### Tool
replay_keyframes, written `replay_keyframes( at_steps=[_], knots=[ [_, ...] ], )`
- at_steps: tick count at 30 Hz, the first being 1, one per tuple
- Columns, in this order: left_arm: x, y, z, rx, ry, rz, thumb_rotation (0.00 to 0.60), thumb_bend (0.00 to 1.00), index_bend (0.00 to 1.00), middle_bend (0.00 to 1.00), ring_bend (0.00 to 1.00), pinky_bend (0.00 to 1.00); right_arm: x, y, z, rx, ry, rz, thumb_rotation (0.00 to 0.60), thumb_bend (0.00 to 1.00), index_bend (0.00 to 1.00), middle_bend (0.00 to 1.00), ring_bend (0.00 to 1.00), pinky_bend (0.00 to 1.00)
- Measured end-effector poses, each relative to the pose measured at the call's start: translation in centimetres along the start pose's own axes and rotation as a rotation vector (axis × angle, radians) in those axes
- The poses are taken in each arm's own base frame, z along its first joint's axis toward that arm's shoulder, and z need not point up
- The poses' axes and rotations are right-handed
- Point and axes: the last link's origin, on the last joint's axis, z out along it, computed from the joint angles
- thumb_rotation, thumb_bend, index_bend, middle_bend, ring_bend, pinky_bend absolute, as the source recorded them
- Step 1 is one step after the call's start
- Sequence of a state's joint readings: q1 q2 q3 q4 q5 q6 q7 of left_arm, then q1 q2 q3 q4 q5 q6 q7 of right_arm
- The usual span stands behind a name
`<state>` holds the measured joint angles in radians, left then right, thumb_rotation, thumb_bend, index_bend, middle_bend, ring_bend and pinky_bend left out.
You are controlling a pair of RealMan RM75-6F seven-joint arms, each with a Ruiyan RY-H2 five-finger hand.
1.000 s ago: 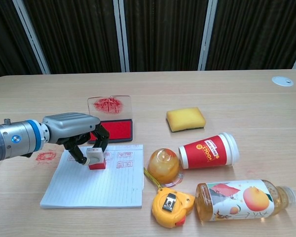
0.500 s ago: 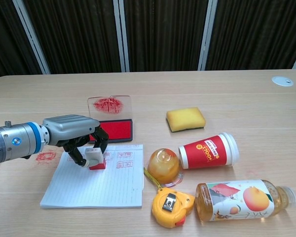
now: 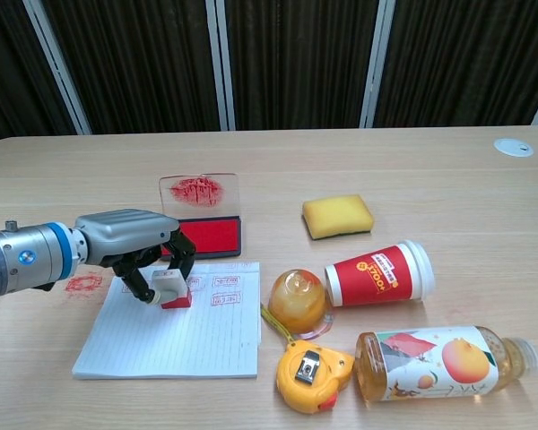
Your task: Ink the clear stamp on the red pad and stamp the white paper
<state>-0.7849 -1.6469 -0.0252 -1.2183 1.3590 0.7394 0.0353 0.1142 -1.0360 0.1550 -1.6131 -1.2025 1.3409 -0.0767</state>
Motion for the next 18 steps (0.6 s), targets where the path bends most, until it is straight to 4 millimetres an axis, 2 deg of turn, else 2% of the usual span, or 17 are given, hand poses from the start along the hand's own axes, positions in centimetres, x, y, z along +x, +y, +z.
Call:
replay_keyframes(
  at_steps=[7, 12, 18],
  knots=[
    [2.3, 0.3, -0.8, -0.021, 0.053, -0.04, 0.6, 0.42, 0.6, 0.58, 0.85, 0.83, 0.0, -0.1, -0.1, 0.004, 0.001, 0.001, 0.6, 0.0, 0.0, 0.0, 0.0, 0.0],
    [4.9, 0.4, -2.1, -0.039, 0.108, -0.08, 0.6, 0.42, 0.6, 0.58, 0.85, 0.83, 0.0, -0.2, -0.2, 0.011, 0.002, 0.001, 0.6, 0.0, 0.0, 0.0, 0.0, 0.0],
    [7.7, -1.3, -3.7, 0.0, 0.174, -0.109, 0.6, 0.42, 0.6, 0.58, 0.85, 0.83, 0.1, -0.4, -0.4, 0.018, 0.004, 0.003, 0.6, 0.0, 0.0, 0.0, 0.0, 0.0]
  ],
)
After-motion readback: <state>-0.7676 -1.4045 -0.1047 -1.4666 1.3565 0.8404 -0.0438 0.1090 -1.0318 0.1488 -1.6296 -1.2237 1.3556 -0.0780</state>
